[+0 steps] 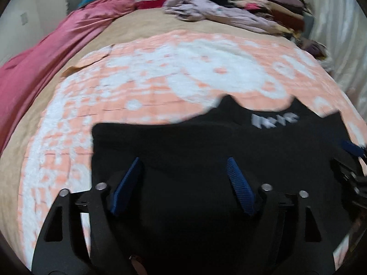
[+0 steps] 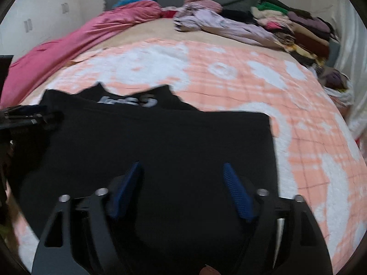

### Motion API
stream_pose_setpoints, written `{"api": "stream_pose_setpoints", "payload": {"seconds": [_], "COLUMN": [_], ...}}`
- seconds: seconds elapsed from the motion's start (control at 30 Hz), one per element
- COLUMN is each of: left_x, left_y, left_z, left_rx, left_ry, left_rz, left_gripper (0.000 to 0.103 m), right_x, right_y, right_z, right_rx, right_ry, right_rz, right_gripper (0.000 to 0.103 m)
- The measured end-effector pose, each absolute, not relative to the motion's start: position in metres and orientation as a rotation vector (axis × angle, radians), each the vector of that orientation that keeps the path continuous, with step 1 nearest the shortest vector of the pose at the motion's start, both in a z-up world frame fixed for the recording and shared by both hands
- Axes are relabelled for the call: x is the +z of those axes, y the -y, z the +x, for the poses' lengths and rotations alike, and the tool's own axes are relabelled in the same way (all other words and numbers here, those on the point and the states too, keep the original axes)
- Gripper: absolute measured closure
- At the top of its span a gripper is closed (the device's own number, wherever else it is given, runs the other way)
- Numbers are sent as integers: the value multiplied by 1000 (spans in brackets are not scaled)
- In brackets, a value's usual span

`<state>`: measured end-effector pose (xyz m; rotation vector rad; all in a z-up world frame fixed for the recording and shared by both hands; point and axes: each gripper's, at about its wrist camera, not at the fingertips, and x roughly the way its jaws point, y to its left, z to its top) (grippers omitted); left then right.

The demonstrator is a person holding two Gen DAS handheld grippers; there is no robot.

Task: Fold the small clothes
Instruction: 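Open both tools and press the folded stack flat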

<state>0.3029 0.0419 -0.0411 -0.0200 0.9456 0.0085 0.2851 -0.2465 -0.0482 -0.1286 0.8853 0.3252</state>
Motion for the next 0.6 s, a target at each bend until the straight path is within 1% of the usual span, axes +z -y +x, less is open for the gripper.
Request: {"api": "stream_pose_setpoints", "payload": {"seconds": [0.07,0.3,0.37,0.6], "left_x": [-44,-49,-48,-42], "left_y": [-50,-57,-59,-54], "left_z": [308,315,316,310], "left_rx": [11,20,25,47], "left_ry": [-952,-945,-941,-923], "left_rz": [-38,-70,-81,-48], "left_gripper": [25,25,25,25], "right_x": [-50,-52,-52,-50], "right_y": [255,257,258,267], "right_z": [290,290,291,292], "right_rx": [327,280,261,254], "right_ry": [-891,-870,-863,-862], "right_rz": [-85,-109,-111,-62], "right_gripper": [22,20,16,14]}}
